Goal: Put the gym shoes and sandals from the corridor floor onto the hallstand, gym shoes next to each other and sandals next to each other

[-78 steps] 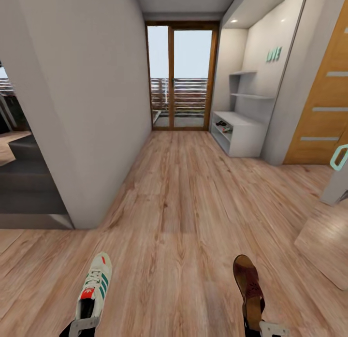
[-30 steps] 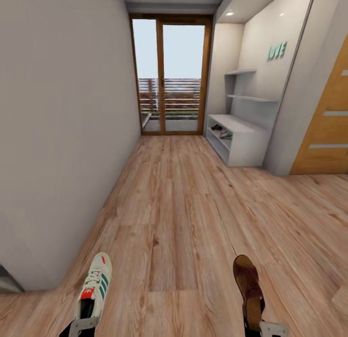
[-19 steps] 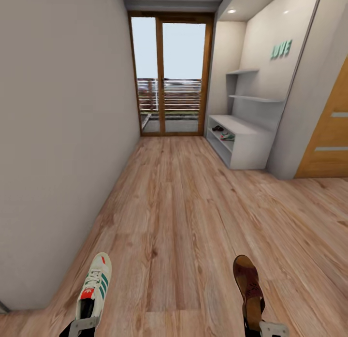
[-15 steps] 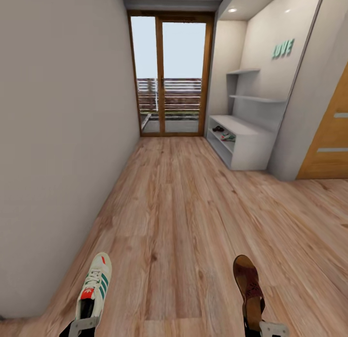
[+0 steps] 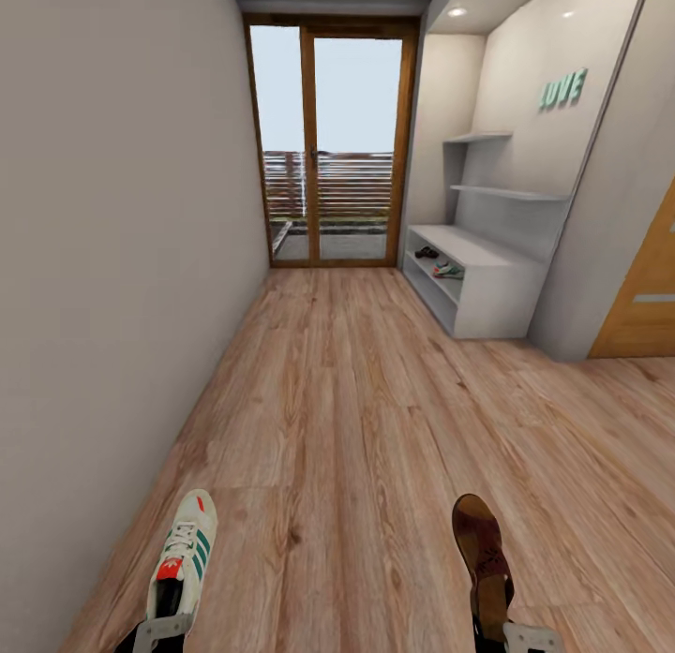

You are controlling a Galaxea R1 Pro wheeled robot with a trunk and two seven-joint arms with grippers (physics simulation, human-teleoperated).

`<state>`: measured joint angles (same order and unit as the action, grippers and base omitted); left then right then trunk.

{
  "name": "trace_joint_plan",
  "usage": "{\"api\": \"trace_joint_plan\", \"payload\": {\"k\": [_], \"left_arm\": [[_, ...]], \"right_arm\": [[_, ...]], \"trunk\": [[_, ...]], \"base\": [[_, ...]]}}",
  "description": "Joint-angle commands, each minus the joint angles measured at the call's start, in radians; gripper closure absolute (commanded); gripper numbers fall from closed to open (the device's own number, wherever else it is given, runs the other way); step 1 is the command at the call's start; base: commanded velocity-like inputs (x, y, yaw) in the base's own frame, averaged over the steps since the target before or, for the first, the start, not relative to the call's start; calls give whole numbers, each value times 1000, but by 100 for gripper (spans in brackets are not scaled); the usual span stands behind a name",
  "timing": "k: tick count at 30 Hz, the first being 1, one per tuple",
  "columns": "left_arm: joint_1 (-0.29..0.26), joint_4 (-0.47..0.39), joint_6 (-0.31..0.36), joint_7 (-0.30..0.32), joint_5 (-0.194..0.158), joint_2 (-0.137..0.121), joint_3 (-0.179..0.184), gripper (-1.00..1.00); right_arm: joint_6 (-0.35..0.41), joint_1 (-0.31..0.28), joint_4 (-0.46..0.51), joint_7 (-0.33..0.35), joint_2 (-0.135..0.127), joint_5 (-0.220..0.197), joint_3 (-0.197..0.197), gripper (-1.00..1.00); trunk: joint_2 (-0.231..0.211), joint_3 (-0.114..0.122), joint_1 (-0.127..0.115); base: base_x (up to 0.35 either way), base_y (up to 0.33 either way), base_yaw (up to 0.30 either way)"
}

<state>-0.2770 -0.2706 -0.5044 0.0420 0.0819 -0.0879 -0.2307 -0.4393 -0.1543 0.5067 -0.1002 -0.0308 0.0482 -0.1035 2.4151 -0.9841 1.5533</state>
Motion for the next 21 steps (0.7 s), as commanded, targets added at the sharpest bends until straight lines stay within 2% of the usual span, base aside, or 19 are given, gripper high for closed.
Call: {"api": "trace_joint_plan", "payload": {"k": [1, 21], "left_arm": [[-1, 1, -3, 4, 9, 0, -9, 100], [-1, 1, -3, 4, 9, 0, -9, 100]], "right_arm": [[-2, -1, -1, -4, 0, 6, -1, 100], [-2, -1, -1, -4, -1, 6, -1, 100]], "trunk": [[0, -1, 0], [0, -1, 0]], "base": [[338, 0, 0], [338, 0, 0]]}}
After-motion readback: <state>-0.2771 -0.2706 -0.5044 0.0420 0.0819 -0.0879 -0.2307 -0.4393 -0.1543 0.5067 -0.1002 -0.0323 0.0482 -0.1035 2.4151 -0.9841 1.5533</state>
